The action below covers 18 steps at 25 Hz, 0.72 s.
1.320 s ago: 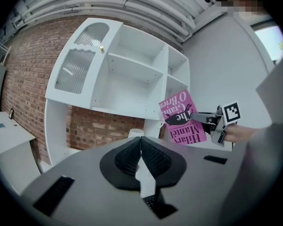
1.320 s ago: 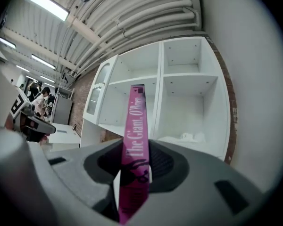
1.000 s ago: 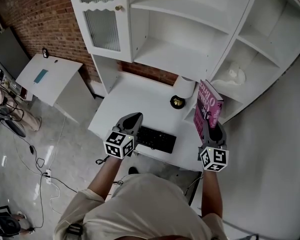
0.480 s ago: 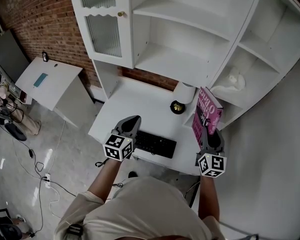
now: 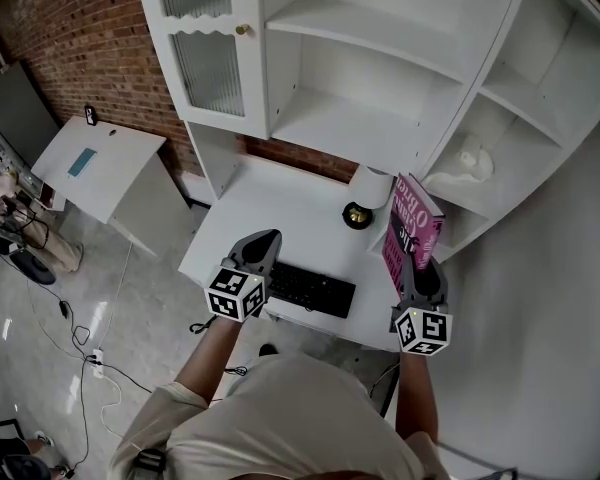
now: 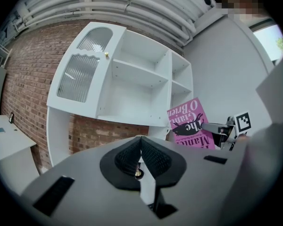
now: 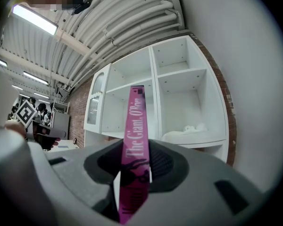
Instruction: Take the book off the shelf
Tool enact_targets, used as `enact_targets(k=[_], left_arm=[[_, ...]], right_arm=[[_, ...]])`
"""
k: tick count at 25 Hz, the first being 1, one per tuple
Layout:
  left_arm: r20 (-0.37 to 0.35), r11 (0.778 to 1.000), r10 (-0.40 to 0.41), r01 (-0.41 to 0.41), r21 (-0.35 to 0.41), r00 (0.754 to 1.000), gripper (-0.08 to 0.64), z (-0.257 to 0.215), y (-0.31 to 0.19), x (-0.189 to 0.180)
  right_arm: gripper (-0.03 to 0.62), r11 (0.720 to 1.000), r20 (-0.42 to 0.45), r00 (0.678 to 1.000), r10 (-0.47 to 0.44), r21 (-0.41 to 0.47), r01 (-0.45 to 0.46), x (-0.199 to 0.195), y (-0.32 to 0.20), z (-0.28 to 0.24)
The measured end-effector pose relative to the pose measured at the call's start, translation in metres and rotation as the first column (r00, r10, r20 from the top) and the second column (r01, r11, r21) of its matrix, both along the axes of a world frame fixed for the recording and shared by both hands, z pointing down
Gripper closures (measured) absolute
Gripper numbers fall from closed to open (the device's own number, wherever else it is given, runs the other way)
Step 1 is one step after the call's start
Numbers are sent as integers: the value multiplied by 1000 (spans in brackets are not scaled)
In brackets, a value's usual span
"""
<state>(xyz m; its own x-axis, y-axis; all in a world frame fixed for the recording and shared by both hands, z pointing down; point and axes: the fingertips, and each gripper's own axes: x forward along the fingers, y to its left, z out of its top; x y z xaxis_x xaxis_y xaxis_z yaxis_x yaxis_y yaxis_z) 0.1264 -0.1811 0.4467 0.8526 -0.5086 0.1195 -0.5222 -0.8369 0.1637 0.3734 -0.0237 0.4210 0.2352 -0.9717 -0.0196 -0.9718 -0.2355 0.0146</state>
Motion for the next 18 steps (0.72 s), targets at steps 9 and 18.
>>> enact_targets(k=[9,18], left_arm=[[5,1000,4,-4,5,1000,565,1,1,1],[10,1000,12,-12,10,1000,565,-2,4,4]], right_arm=[[457,1000,-6,1000,10,10,-10,3,3,-2],[457,999,-12,1000,-3,32,3,-1,4,-8]])
